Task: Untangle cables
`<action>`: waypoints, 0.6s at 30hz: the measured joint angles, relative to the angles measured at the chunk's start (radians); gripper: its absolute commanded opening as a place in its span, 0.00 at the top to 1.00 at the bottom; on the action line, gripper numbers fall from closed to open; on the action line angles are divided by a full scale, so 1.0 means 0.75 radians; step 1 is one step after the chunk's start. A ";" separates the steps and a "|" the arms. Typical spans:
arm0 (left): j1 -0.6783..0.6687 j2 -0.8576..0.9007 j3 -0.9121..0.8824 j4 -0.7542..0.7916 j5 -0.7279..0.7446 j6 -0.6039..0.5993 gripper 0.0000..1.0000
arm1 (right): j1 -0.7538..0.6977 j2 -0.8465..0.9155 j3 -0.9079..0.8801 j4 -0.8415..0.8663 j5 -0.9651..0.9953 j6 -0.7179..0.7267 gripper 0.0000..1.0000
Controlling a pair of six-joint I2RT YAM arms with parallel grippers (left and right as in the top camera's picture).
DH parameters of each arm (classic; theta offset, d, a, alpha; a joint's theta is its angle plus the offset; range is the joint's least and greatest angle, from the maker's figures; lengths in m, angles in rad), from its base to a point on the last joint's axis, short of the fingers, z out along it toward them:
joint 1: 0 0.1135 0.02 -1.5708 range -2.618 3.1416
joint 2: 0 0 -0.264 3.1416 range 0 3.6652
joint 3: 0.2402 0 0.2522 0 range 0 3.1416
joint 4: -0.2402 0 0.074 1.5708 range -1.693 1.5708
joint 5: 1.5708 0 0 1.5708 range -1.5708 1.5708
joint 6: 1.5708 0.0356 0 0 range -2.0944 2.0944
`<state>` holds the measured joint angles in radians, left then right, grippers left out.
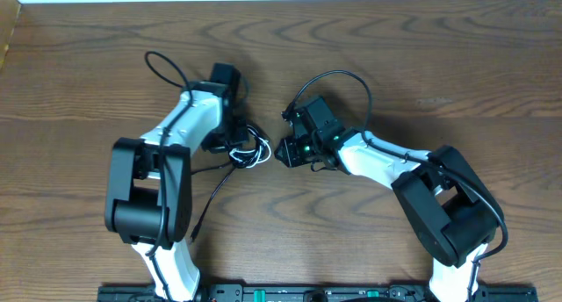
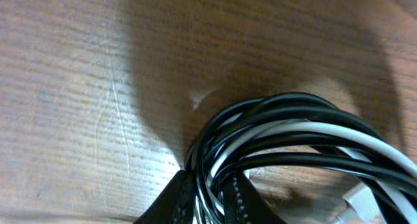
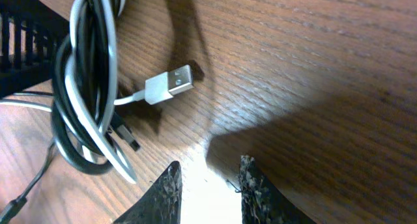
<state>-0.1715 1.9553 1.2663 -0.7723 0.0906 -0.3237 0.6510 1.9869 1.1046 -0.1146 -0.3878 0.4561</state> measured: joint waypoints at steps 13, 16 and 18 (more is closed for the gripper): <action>0.072 -0.001 0.000 0.040 0.153 0.053 0.86 | 0.036 -0.001 0.002 0.044 0.074 0.000 0.77; 0.072 0.000 0.000 0.048 0.158 0.054 0.87 | 0.035 -0.001 0.002 0.016 0.059 -0.007 0.79; 0.072 0.000 0.000 0.051 0.160 0.054 0.88 | 0.029 -0.001 0.002 0.013 0.042 -0.012 0.78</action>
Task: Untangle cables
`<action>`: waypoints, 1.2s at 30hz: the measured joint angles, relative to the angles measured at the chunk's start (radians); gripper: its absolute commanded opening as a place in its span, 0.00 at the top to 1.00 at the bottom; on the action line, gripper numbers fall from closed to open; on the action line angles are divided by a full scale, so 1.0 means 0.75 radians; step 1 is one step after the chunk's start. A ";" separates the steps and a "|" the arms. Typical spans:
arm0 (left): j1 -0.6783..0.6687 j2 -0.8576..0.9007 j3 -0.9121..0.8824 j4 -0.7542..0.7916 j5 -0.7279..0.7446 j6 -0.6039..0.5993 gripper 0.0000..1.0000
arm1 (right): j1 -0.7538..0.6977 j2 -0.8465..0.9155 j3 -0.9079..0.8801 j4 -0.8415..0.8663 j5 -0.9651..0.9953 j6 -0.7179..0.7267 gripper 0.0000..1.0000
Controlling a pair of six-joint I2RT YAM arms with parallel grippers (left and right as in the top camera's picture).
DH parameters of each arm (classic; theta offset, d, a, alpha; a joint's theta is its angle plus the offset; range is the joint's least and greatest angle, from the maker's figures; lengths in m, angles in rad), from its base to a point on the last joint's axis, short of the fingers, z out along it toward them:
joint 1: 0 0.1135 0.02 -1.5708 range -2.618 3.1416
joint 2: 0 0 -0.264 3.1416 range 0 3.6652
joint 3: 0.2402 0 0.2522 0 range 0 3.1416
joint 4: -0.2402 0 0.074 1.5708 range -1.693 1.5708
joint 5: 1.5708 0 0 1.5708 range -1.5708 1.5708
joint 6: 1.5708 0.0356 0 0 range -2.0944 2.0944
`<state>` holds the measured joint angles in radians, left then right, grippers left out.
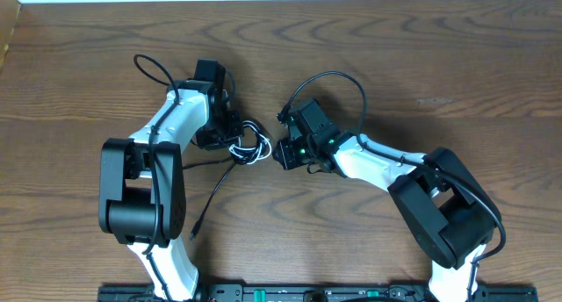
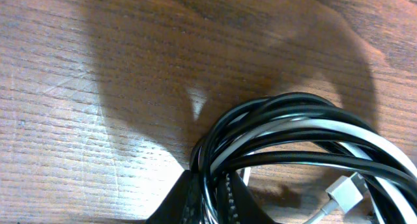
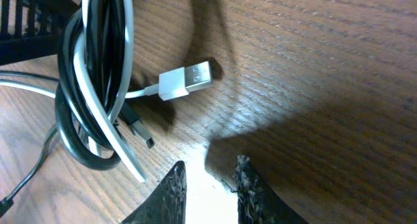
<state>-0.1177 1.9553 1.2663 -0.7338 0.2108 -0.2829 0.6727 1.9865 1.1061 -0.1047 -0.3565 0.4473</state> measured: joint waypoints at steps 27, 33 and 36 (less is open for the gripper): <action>0.000 0.000 0.000 0.002 0.001 -0.001 0.87 | -0.057 0.000 0.000 0.085 -0.253 -0.134 0.73; 0.000 -0.001 0.000 0.003 0.002 -0.001 0.87 | -0.057 0.000 0.000 0.061 -0.253 -0.154 0.84; 0.000 -0.001 0.000 0.003 0.002 -0.001 0.88 | -0.061 0.000 0.000 0.054 -0.254 -0.157 0.85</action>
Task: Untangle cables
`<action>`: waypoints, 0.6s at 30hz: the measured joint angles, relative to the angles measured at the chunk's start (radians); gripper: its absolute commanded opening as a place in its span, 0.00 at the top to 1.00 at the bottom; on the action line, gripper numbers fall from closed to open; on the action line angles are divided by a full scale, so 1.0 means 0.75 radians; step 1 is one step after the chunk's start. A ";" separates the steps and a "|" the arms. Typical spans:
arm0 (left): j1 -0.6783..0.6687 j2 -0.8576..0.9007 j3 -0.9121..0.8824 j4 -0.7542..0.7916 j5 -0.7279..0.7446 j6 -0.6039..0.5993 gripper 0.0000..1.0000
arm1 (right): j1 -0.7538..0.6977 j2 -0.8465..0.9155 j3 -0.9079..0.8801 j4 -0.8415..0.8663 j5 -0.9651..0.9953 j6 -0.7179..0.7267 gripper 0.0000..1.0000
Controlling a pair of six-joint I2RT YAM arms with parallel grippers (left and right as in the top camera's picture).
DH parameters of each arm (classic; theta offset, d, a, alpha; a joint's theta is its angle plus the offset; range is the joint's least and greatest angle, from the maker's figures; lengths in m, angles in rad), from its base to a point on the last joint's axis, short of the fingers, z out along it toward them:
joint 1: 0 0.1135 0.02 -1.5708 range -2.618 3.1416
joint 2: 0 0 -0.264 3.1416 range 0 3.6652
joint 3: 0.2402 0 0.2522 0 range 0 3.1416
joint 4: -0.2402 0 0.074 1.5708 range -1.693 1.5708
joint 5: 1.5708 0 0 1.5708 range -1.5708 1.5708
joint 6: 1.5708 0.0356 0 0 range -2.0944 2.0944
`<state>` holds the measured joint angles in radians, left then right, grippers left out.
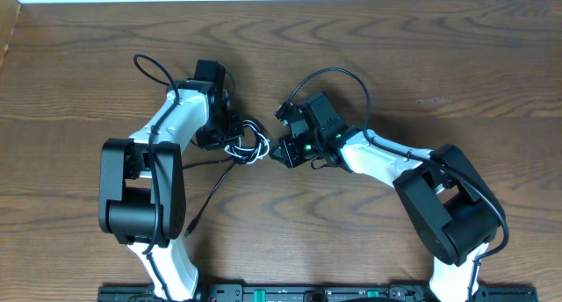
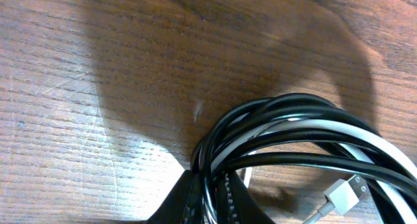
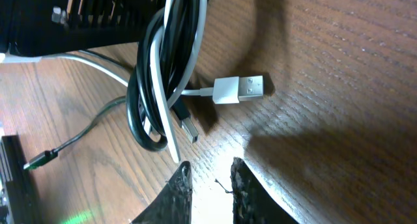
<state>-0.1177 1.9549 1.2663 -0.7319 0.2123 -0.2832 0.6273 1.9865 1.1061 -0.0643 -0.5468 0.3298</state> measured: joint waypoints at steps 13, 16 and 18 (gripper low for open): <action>0.000 0.001 0.000 0.000 0.000 0.000 0.88 | -0.008 -0.040 0.000 -0.009 0.002 -0.068 0.72; 0.000 0.001 0.000 0.000 0.000 0.000 0.87 | 0.010 -0.041 0.000 -0.006 0.036 -0.078 0.72; 0.000 0.001 0.000 0.000 0.000 0.000 0.88 | 0.025 -0.041 0.000 -0.006 0.083 -0.082 0.72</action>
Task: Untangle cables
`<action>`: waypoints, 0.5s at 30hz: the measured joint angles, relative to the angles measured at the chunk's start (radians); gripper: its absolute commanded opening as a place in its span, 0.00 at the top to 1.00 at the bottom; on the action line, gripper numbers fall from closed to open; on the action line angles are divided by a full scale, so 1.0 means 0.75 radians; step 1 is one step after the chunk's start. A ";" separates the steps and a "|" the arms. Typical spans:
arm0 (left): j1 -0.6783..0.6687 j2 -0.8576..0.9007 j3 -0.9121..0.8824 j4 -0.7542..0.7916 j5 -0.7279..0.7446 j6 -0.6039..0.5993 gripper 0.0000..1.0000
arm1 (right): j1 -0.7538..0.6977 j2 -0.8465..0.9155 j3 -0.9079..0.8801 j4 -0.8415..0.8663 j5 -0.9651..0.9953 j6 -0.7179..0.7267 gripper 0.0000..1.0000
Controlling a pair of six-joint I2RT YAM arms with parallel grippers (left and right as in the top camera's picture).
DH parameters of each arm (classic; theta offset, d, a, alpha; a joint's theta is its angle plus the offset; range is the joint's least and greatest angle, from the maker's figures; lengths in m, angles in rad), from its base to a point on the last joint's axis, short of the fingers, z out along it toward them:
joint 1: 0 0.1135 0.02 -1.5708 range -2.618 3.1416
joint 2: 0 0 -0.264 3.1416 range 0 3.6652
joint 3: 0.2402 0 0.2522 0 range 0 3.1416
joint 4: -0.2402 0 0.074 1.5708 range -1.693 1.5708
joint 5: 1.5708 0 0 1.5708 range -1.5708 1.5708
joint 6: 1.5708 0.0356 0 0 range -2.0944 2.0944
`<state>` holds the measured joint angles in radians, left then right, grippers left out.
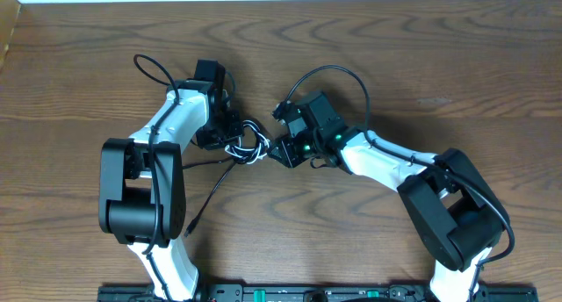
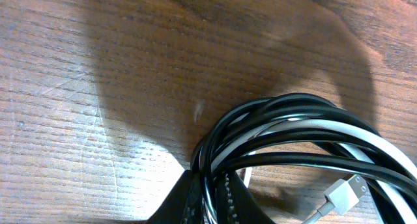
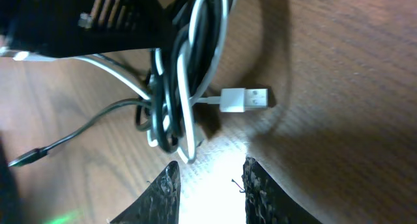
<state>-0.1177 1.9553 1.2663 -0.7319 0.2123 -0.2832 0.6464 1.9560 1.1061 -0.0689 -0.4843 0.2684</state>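
A bundle of coiled black and white cables [image 1: 248, 144] lies on the wooden table between the two arms. My left gripper [image 2: 214, 193] is shut on the bundle's strands [image 2: 287, 133] at their left end. A white USB plug [image 3: 246, 99] sticks out of the bundle [image 3: 186, 68] toward the right; the same plug [image 2: 344, 193] shows at the lower right of the left wrist view. My right gripper [image 3: 208, 185] stands open just right of the bundle, nothing between its fingers. A thin black cable end [image 1: 204, 205] trails toward the table's front.
The wooden table [image 1: 421, 56] stretches all round. Both arms' own black cables loop above them: one at the upper left [image 1: 154, 69], one over the right wrist [image 1: 338, 78]. A black rail [image 1: 307, 293] runs along the front edge.
My right gripper has shifted a little closer to the bundle and its jaws stand wider apart. The left gripper and the bundle have stayed where they were.
At first my left gripper held the cable bundle and the right gripper stood open to its right. Then the left arm had shifted left and back with the bundle. After that the right gripper was nearer the bundle at each moment, with the white USB plug before it.
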 measured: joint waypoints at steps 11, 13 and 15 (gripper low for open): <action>0.000 0.000 0.000 0.000 0.000 0.000 0.87 | 0.032 0.000 0.000 0.014 0.159 -0.004 0.66; 0.000 0.000 0.000 0.000 0.000 0.000 0.87 | 0.032 0.000 0.000 0.015 0.167 -0.004 0.65; 0.000 -0.001 0.000 0.000 0.000 0.000 0.87 | 0.032 0.000 0.000 0.018 0.170 -0.004 0.62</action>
<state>-0.1177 1.9549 1.2663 -0.7319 0.2123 -0.2832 0.6701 1.9560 1.1061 -0.0551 -0.3569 0.2657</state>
